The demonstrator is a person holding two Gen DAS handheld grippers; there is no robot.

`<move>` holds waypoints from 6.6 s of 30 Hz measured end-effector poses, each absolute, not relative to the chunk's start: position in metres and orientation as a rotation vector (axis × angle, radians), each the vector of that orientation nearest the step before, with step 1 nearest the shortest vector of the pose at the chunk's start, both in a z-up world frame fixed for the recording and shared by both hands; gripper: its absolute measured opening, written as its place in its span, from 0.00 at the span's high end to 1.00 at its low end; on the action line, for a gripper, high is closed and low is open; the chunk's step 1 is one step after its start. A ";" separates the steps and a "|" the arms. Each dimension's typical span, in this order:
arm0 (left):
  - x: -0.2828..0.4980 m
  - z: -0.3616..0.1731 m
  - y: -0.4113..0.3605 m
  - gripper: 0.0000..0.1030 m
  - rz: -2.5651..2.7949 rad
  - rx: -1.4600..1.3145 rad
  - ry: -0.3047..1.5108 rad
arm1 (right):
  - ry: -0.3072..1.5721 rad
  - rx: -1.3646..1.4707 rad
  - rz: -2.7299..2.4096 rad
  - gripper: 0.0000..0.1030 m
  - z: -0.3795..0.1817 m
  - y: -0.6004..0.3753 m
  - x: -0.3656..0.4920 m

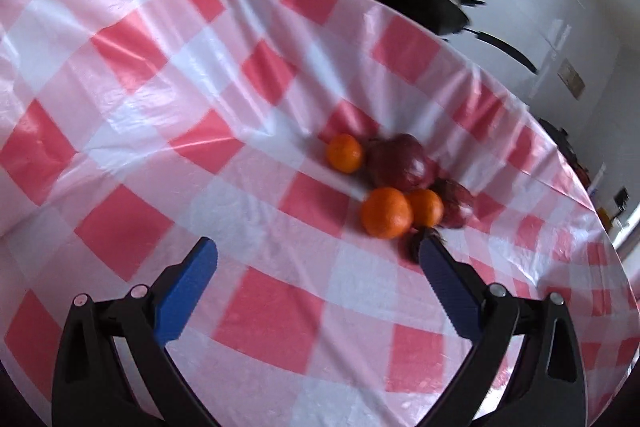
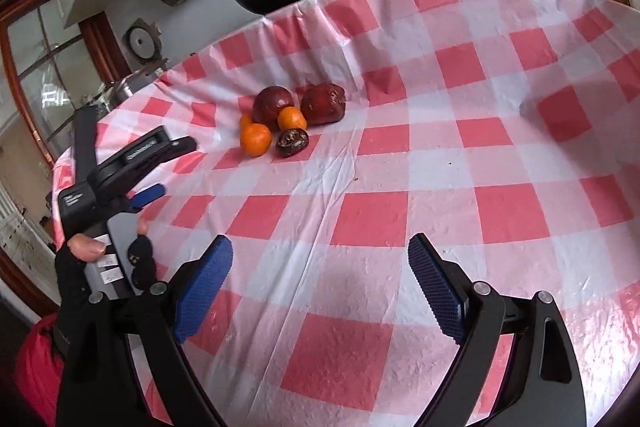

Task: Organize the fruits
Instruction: 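Grasp the last dark purple round fruit with the right tool while the left tool grasps an orange, then carry the dark fruit and the orange in both tools over the white box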

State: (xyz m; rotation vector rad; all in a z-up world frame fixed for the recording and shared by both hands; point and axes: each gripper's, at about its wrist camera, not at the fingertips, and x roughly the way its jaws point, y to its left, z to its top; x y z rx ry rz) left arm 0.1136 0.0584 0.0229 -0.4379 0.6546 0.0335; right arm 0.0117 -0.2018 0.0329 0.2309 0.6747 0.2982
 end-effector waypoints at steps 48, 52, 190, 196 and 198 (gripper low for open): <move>0.120 0.024 0.027 0.02 -0.045 -0.300 0.685 | 0.725 0.438 0.165 0.59 0.016 -0.201 0.171; 0.138 0.022 0.018 0.02 -0.035 -0.318 0.705 | 0.742 0.477 0.156 0.59 0.014 -0.207 0.175; -0.336 -0.096 0.342 0.56 0.605 -0.416 0.896 | 0.913 -0.738 1.199 0.58 -0.081 0.214 -0.284; -0.321 -0.143 0.354 0.55 0.609 -0.458 1.045 | 0.984 -0.894 1.133 0.58 -0.124 0.246 -0.283; -0.319 -0.156 0.358 0.55 0.621 -0.472 1.071 | 0.987 -0.937 1.111 0.58 -0.134 0.256 -0.283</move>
